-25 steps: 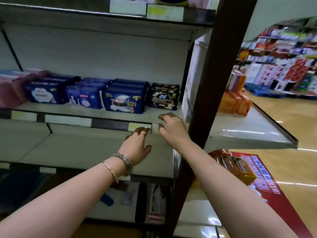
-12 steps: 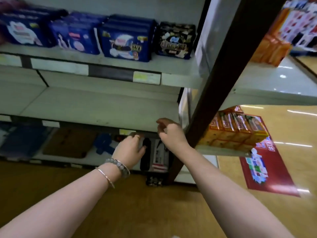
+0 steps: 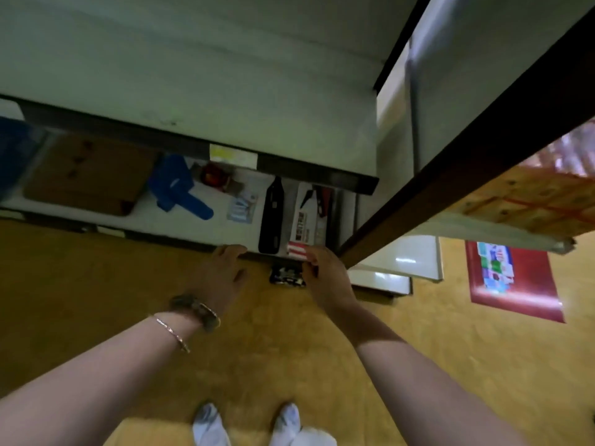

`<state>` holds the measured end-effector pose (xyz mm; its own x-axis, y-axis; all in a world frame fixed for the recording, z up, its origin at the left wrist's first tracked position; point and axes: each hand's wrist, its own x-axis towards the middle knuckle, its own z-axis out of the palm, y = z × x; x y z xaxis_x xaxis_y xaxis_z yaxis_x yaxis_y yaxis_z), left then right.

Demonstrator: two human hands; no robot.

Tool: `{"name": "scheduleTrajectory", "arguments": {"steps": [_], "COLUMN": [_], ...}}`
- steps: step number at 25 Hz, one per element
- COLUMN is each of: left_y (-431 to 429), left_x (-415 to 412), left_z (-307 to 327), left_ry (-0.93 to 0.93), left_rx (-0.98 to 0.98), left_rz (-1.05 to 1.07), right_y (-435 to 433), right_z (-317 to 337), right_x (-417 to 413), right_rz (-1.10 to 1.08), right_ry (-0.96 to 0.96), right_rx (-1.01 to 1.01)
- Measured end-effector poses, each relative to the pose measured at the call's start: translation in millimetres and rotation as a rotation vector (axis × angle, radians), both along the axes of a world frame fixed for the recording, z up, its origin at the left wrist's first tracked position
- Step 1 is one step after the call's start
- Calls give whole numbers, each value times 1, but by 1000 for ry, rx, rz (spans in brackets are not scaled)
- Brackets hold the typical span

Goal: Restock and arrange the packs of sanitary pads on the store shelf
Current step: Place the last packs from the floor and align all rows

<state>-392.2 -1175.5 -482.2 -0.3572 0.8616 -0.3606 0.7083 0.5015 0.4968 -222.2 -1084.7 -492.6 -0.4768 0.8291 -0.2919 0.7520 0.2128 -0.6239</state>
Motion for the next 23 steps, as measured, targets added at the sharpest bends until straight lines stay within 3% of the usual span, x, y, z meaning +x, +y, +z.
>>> {"name": "scheduleTrajectory", "arguments": {"steps": [7, 14, 19, 23], "left_y": [8, 13, 23, 21], "left_x": [-7, -19, -23, -15], "left_z": [-149, -316, -412, -448], "left_ry": [2, -2, -39, -35], "left_rx": [-63, -6, 28, 8], "left_rz": [25, 86, 110, 61], "right_y": [21, 44, 61, 61], "right_z": [-174, -377, -469, -507], "right_x": [8, -6, -14, -14], "right_rz": [55, 135, 234, 277], "right_ry": [-89, -363, -570, -724], "right_rx": [31, 19, 77, 182]}}
